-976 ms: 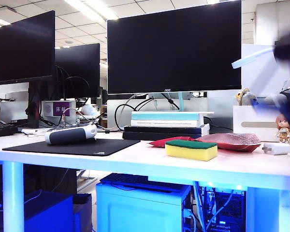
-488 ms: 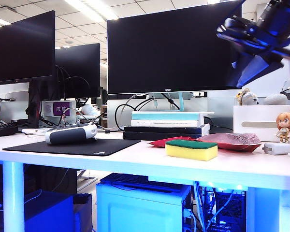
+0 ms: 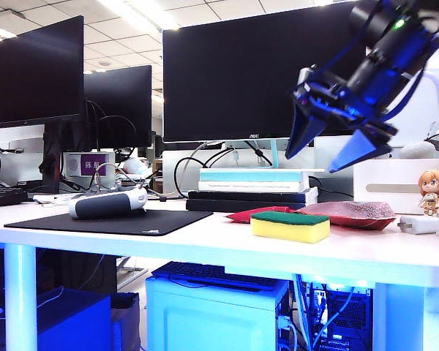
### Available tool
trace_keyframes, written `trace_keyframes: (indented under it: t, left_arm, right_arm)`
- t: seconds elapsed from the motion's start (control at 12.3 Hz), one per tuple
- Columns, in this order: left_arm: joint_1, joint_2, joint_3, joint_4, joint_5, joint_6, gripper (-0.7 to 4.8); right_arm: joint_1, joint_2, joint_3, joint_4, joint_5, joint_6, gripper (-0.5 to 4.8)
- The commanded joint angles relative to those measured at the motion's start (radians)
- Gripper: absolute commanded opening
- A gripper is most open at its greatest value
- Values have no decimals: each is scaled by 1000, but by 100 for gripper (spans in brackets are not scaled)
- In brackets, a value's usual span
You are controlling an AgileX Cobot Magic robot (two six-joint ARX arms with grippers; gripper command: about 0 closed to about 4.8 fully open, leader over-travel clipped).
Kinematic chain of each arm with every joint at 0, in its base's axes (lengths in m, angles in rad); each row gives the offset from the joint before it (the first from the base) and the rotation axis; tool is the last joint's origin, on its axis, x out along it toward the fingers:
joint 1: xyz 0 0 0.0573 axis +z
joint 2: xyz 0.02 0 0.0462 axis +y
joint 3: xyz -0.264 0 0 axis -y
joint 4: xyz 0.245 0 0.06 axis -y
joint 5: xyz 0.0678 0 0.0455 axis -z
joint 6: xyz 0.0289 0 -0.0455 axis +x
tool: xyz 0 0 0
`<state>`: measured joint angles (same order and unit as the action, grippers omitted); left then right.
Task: Open the drawer, place the cleaning sponge inside, then close the drawer.
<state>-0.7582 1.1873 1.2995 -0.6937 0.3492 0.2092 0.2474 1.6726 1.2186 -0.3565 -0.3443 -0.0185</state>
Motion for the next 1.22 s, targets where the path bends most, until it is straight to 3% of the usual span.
trace_keyframes:
  t: [0.08, 0.65, 1.22]
  left_arm:
    - [0, -2, 5, 8, 3, 0, -5]
    - [0, -2, 5, 8, 3, -8, -5]
    - [0, -2, 5, 7, 3, -8, -5]
  right_arm:
    - [2, 71, 85, 17, -31, -35, 479]
    - [18, 337, 213, 23, -57, -63, 479]
    - [20, 395, 213, -35, 80, -60, 479]
